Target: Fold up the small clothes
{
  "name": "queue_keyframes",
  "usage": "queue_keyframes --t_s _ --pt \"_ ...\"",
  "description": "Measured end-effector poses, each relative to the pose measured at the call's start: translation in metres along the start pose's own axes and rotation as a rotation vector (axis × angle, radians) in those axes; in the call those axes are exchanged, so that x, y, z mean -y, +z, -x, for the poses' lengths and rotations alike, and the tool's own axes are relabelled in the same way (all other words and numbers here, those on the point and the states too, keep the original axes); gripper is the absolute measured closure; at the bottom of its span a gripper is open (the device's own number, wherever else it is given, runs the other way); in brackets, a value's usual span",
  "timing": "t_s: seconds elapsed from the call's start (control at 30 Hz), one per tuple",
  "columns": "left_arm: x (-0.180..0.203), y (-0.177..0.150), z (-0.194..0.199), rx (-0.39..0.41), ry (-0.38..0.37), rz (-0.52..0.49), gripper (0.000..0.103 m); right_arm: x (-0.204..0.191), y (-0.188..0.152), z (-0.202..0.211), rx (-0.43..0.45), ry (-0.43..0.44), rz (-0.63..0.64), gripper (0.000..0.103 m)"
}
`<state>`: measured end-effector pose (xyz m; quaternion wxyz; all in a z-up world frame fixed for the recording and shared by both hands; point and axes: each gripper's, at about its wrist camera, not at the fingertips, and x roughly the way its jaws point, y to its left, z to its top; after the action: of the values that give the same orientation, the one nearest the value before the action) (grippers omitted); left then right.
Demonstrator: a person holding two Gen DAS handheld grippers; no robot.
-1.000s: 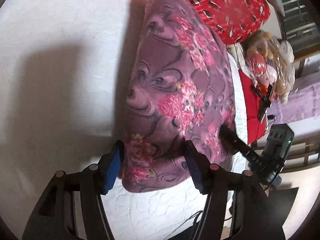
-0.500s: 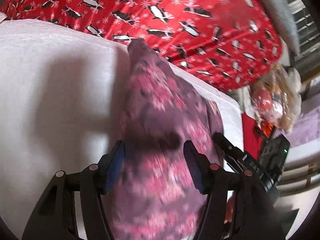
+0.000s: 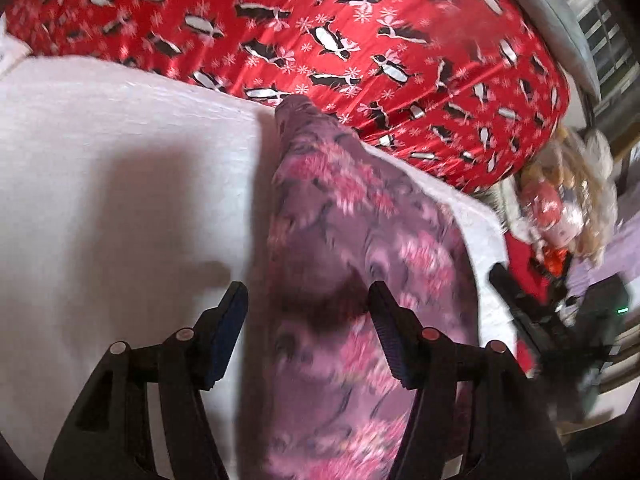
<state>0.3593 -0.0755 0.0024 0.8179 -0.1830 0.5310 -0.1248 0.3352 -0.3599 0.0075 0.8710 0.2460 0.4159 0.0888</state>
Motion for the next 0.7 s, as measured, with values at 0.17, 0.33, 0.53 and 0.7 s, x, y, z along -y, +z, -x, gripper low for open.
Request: queue_keyframes --t_s 0.17,0.33,0.53,0.7 --pt "-0.002 -0.014 -0.013 -0.027 0.069 -0.015 0.038 -0.01 -0.026 -0.028 -0.132 -0.129 0.132 0.092" --pt "0.002 -0.014 -0.007 -0.022 0.097 -0.036 0.038 -0.019 -0.022 0.001 -0.078 -0.11 0.13 0.086" --pt "0.008 -0.02 -0.003 -0.024 0.121 -0.042 0.038 -0.015 -0.043 0.003 -0.154 -0.152 0.2 0.085" --pt "0.012 -0.024 0.008 -0.021 0.127 -0.056 0.039 -0.004 -0.041 0.014 -0.153 -0.137 0.133 0.079"
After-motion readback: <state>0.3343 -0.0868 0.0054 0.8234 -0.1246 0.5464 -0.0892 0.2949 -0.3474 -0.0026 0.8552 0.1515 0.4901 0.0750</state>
